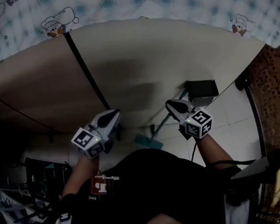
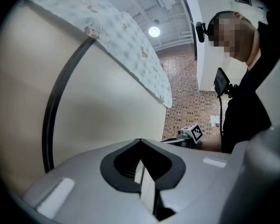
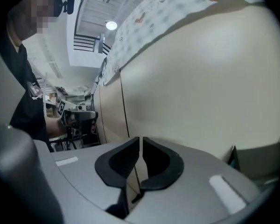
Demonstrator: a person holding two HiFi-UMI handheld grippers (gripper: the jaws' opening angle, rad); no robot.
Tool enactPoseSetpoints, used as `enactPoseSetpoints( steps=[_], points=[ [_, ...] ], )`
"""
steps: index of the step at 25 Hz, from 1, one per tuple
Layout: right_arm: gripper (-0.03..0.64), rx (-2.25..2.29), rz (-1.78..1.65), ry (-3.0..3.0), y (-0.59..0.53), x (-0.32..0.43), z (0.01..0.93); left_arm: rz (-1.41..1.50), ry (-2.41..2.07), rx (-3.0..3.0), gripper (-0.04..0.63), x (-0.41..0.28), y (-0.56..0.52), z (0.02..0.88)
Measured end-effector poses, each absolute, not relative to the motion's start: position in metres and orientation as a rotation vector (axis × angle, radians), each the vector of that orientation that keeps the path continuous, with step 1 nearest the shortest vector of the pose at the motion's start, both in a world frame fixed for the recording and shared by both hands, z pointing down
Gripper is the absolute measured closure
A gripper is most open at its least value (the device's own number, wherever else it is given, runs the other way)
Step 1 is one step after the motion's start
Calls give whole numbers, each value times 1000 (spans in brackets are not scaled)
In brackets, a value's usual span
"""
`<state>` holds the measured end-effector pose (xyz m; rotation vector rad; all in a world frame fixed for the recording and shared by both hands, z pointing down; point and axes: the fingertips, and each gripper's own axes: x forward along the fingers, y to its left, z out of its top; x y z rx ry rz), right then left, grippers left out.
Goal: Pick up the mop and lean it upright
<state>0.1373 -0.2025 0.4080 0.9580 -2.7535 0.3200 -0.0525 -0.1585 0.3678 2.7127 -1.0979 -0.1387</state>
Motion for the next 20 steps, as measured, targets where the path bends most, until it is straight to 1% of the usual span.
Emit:
enactPoseSetpoints(
  steps=[2, 10, 20],
  points=[
    [603, 957, 285, -2771, -194, 128, 384, -157, -1127, 2704, 597, -68, -151, 353],
    [604, 866, 244, -2841, -181, 106, 335, -202, -1191, 2695, 597, -93, -143, 323],
    [604, 813, 211, -2848, -183, 94, 328, -208, -1207, 2704, 597, -100, -148, 318]
  ],
)
